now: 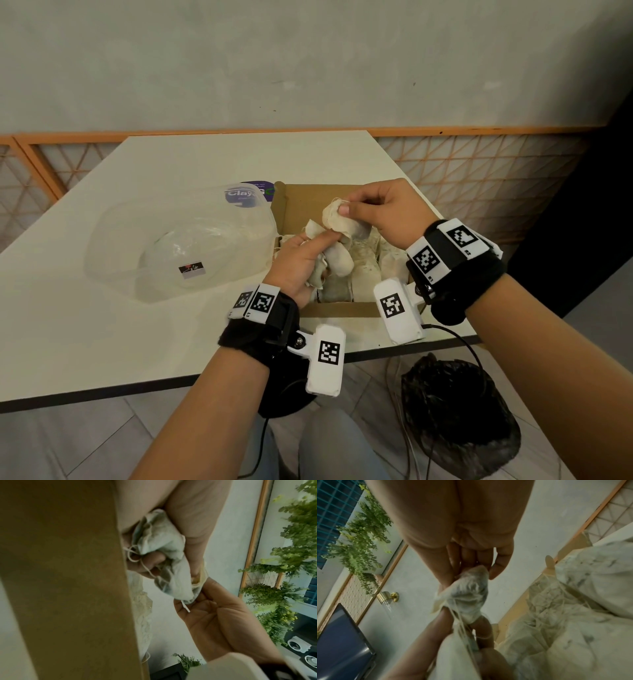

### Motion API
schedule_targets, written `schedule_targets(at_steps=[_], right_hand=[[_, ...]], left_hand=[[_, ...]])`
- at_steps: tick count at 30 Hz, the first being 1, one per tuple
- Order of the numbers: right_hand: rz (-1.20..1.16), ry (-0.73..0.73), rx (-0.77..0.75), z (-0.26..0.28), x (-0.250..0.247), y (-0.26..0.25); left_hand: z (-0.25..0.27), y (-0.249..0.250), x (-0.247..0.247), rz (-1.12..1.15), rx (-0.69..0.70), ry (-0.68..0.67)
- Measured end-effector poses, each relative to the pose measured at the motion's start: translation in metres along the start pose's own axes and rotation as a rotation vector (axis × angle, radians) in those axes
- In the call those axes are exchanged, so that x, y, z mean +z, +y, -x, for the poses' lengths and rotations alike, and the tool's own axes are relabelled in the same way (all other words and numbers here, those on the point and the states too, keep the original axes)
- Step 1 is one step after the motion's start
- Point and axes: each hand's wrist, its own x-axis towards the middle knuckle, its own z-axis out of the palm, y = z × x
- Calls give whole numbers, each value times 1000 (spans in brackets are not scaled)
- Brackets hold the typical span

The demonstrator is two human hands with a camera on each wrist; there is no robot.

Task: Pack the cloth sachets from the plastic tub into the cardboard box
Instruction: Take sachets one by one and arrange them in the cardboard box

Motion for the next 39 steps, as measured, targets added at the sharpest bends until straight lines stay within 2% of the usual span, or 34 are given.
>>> schedule_targets(at_steps=[7, 11, 14, 20, 24, 29, 32, 35, 39], right_hand=[[-90, 49, -56, 1, -3, -3], [-133, -9, -29, 4, 0, -1], [-59, -40, -4, 6, 8, 1], [94, 100, -46, -1, 13, 6], [187, 125, -44, -3, 12, 10], [252, 156, -53, 0, 17, 12], [233, 175, 17, 1, 21, 14], [150, 94, 154, 1, 20, 15], [126, 40, 163, 0, 10, 13]], left_hand=[[-3, -2, -2, -6, 16, 71], [-3, -2, -1, 14, 48, 96], [-3, -2, -1, 10, 24, 95], [-2, -1, 0, -17, -23, 56], [1, 5, 2, -1, -26, -11], [2, 1, 1, 36, -5, -2], [2, 0, 1, 45, -16, -14], [1, 1, 0, 57, -27, -1], [0, -1, 0, 55, -34, 23]])
